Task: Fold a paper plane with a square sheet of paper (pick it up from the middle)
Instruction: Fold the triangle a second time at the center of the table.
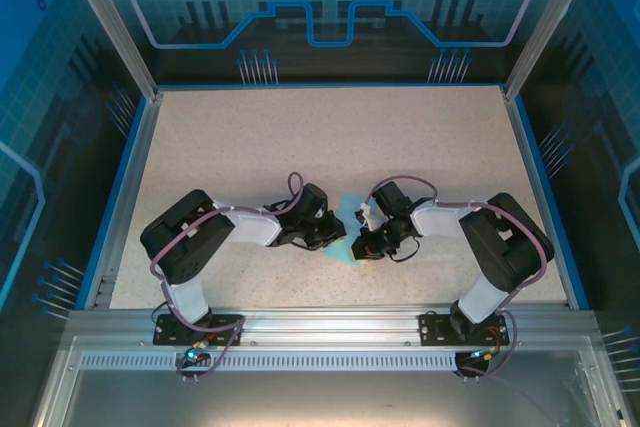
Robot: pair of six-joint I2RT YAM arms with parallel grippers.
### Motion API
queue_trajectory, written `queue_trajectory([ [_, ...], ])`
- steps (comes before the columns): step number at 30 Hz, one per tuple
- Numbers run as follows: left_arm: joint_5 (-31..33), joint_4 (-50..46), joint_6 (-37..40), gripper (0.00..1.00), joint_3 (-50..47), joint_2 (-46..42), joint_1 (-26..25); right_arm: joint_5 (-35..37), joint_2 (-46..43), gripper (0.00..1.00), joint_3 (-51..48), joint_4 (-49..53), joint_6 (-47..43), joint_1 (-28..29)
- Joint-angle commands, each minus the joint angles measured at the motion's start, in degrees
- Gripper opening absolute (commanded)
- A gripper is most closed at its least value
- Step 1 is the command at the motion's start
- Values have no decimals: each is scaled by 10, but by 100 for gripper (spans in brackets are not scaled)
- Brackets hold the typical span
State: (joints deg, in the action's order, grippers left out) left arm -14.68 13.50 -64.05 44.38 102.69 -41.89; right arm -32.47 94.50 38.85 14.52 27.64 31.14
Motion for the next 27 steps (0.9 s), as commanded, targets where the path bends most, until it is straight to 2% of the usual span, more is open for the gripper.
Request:
queue_trajectory([
  [1,48,-53,19,18,16,5,22,80,21,1,-19,61,-4,1],
  [14,52,-85,25,22,32,10,51,80,18,1,-21,60,-5,1],
  [20,48,-125,57,24,59,-6,72,77,16,1,-22,60,-6,1],
  [27,15,-126,64,23,64,-45,69,78,16,1,-21,58,-7,2],
])
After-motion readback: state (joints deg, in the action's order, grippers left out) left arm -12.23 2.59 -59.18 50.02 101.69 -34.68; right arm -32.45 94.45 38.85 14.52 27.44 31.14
